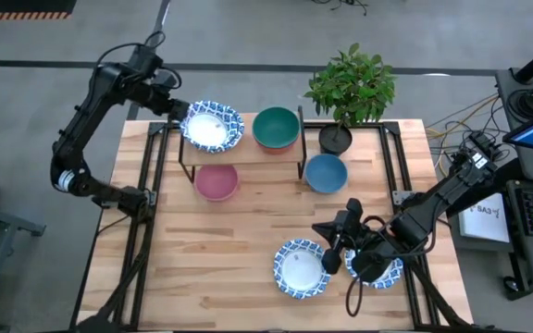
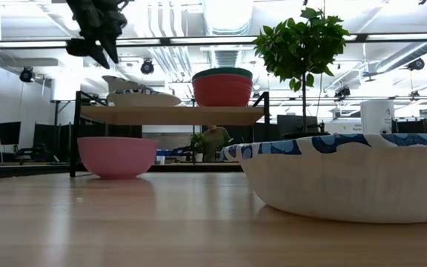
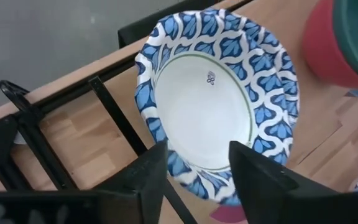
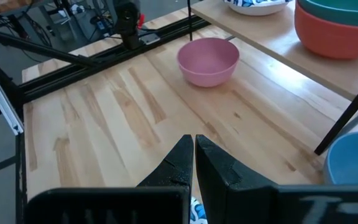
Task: Place and stack bowls onto a shelf
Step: Stack the white pattern paper bowl on top of the white pattern paper bowl on the shelf
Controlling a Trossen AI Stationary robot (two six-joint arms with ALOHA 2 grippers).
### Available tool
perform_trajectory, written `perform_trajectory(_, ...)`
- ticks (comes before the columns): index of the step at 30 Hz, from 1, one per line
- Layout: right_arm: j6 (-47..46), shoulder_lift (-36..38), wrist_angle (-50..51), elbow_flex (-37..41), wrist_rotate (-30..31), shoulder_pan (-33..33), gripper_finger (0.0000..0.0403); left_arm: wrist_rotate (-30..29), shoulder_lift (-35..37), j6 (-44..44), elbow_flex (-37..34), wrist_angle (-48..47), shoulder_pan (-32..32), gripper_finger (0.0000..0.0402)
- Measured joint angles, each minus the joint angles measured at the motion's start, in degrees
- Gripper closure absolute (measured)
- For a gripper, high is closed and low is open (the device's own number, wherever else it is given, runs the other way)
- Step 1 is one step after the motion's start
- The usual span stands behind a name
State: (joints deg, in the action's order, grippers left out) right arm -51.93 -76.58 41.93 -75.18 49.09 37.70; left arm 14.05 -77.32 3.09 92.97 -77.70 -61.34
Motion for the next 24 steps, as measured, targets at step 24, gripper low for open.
perform_trajectory(24, 0.31, 1.25, 2.14, -0.02, 0.01, -0.99, 0.0394, -1.61, 3.08, 4.1, -15.45, 7.14, 0.0, 0.0401)
